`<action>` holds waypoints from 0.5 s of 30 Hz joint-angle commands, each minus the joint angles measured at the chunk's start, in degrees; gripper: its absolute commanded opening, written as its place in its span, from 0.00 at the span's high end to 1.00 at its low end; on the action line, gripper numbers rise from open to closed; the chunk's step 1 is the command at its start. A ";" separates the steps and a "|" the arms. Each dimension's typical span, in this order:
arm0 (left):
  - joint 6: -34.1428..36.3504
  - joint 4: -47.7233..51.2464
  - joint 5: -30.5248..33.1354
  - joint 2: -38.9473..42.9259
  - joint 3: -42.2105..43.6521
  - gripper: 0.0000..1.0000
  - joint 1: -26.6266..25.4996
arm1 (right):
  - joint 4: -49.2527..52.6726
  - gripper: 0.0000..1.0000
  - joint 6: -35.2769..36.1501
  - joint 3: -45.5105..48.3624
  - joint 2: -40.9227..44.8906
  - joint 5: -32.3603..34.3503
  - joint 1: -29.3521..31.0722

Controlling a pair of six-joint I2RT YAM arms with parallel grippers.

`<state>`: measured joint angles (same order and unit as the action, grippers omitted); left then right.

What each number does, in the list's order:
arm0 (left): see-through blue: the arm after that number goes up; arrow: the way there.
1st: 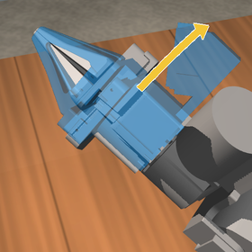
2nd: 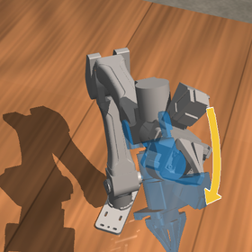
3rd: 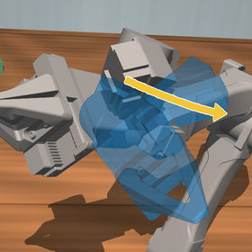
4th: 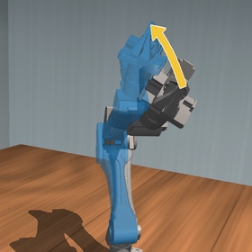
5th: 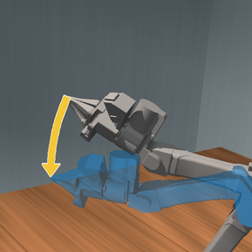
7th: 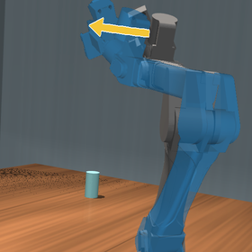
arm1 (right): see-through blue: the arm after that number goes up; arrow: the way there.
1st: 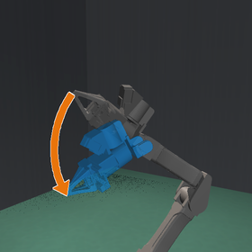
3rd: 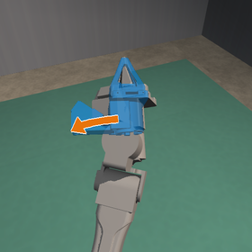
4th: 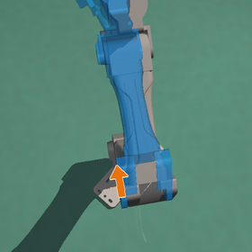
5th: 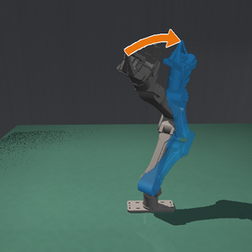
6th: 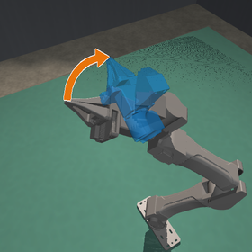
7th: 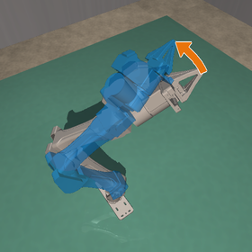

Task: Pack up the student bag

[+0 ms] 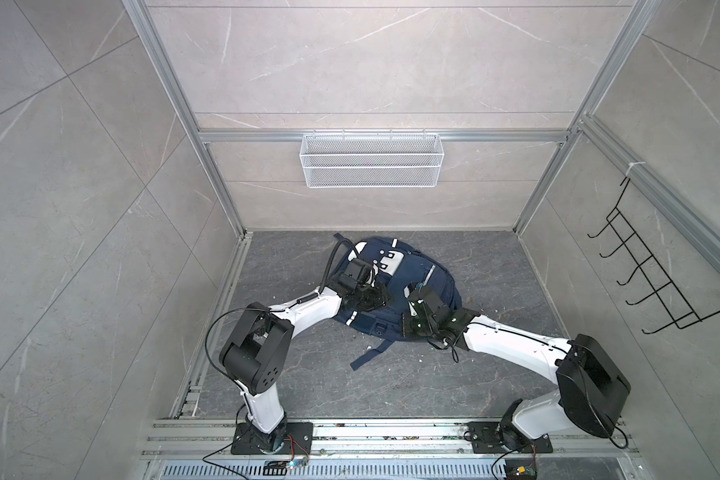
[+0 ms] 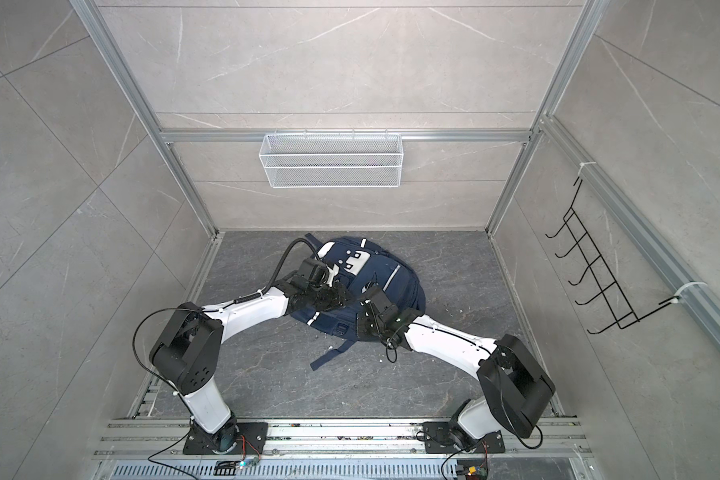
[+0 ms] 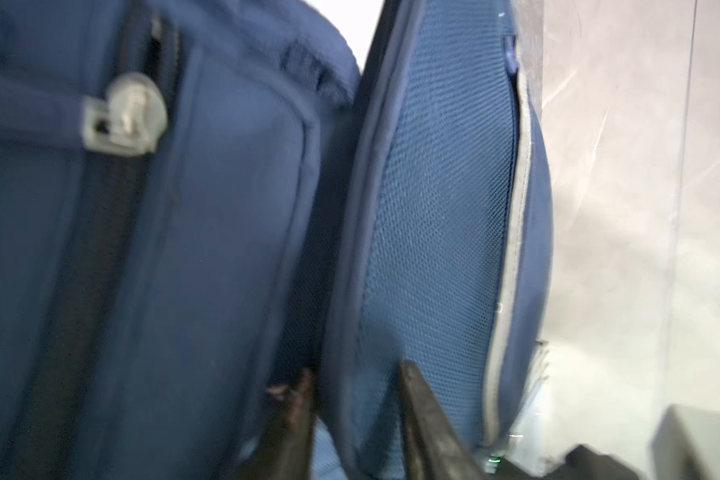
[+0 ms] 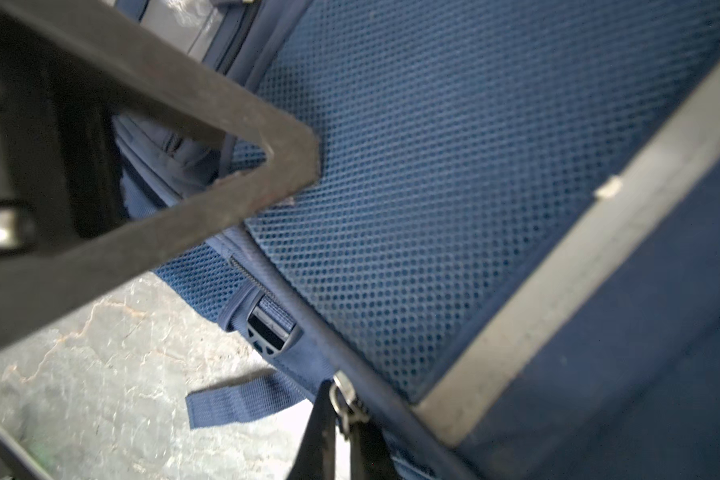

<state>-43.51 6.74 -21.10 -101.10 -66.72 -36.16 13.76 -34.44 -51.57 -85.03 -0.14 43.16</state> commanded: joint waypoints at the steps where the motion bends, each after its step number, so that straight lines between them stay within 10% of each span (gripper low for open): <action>1: -0.69 -2.62 -0.26 0.23 -0.42 0.86 -0.40 | 2.73 0.99 1.13 -0.10 2.14 -3.46 0.43; 4: 0.42 -0.13 1.87 0.81 -1.13 1.00 -0.31 | 4.50 0.98 1.75 0.73 2.83 -2.80 0.44; 15: 7.62 10.37 8.98 5.03 -1.72 1.00 3.76 | 10.99 0.99 2.90 6.13 9.13 1.18 0.33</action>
<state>-40.53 11.20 -19.51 -99.63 -66.74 -35.40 18.74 -32.73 -47.11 -78.89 -0.38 43.13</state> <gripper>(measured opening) 0.068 0.082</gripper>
